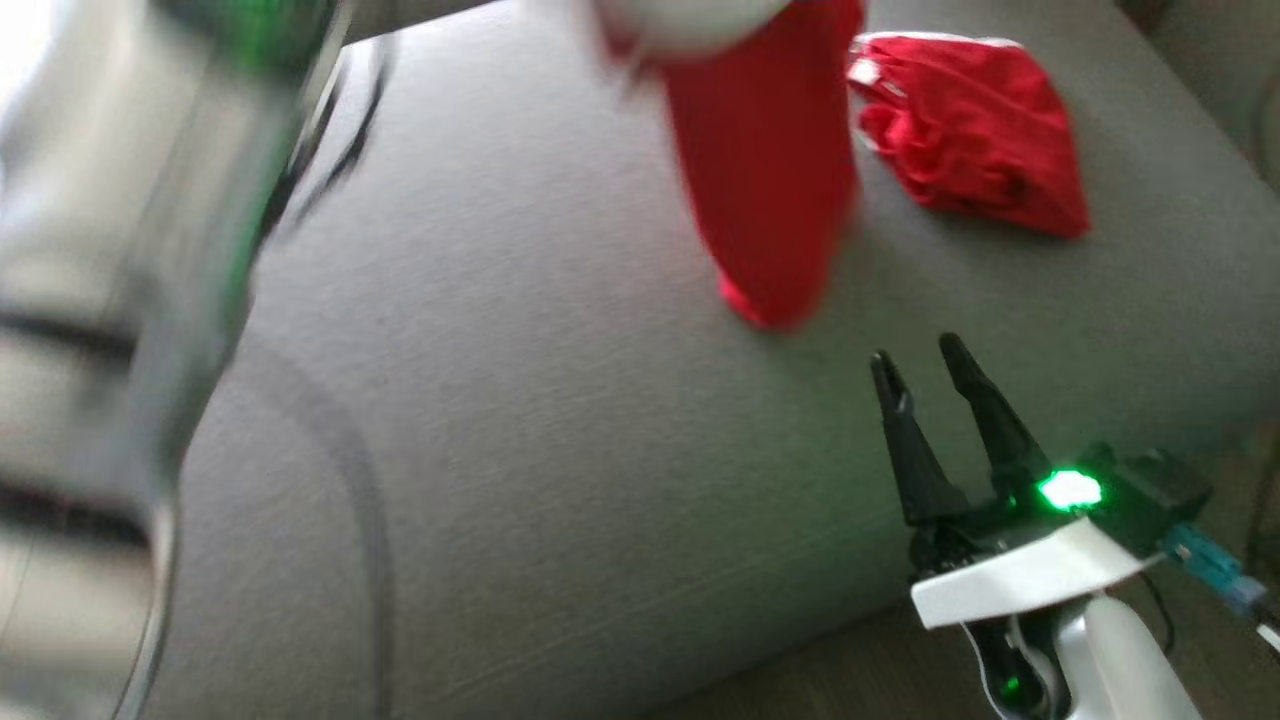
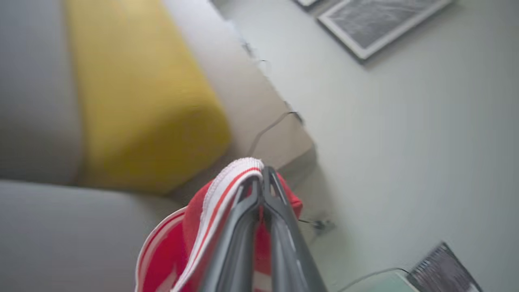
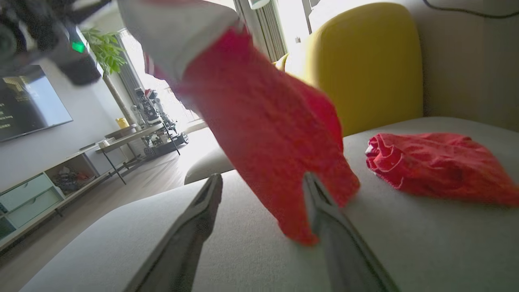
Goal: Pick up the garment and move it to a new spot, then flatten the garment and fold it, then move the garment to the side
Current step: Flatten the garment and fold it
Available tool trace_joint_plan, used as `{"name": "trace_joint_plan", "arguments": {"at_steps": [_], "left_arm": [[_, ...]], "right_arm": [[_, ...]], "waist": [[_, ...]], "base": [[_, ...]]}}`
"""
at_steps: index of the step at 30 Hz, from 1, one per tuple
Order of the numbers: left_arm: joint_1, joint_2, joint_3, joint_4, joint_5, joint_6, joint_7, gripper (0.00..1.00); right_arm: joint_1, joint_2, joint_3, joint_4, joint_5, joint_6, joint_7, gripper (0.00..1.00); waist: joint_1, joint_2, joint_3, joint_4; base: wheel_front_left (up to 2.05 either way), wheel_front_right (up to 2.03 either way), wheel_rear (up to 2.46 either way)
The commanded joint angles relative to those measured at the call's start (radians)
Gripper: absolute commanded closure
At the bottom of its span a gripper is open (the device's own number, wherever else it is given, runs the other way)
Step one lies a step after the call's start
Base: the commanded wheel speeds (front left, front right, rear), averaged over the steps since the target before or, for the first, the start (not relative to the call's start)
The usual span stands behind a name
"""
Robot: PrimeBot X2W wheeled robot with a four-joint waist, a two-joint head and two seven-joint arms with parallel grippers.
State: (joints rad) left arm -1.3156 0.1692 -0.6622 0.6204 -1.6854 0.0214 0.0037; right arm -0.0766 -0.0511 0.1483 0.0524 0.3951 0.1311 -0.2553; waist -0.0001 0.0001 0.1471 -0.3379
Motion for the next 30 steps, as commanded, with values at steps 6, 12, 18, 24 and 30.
{"name": "trace_joint_plan", "arguments": {"at_steps": [6,12,18,24,30], "left_arm": [[0.474,0.258,0.107,-0.032,-0.064,0.131,-0.140,1.00],[0.675,0.318,0.155,-0.047,-0.087,0.123,-0.217,1.00],[0.843,0.344,0.185,-0.112,-0.085,0.104,-0.249,1.00],[0.883,0.368,0.281,-0.177,0.094,0.102,-0.265,0.00],[0.942,0.301,0.403,-0.315,0.546,0.122,-0.265,0.00]], "right_arm": [[0.016,0.001,-0.001,-0.043,-0.039,0.000,-0.006,0.00],[0.010,0.001,-0.003,-0.048,-0.055,0.000,-0.006,0.00],[0.022,0.001,-0.016,-0.047,-0.075,0.000,-0.006,0.00],[0.020,0.001,-0.015,-0.045,-0.092,0.000,-0.006,0.00],[0.014,0.001,-0.011,-0.053,-0.093,0.000,-0.006,0.00]], "waist": [[0.0001,-0.0001,0.010,0.144],[0.0001,-0.0001,0.026,0.173],[0.0001,-0.0001,0.025,0.211],[0.0001,-0.0001,0.029,0.269],[0.0001,-0.0001,0.054,0.290]], "base": [[0.00,0.00,0.00],[0.00,0.00,0.00],[0.00,0.00,0.00],[0.00,0.00,0.00],[0.00,0.00,0.00]]}}
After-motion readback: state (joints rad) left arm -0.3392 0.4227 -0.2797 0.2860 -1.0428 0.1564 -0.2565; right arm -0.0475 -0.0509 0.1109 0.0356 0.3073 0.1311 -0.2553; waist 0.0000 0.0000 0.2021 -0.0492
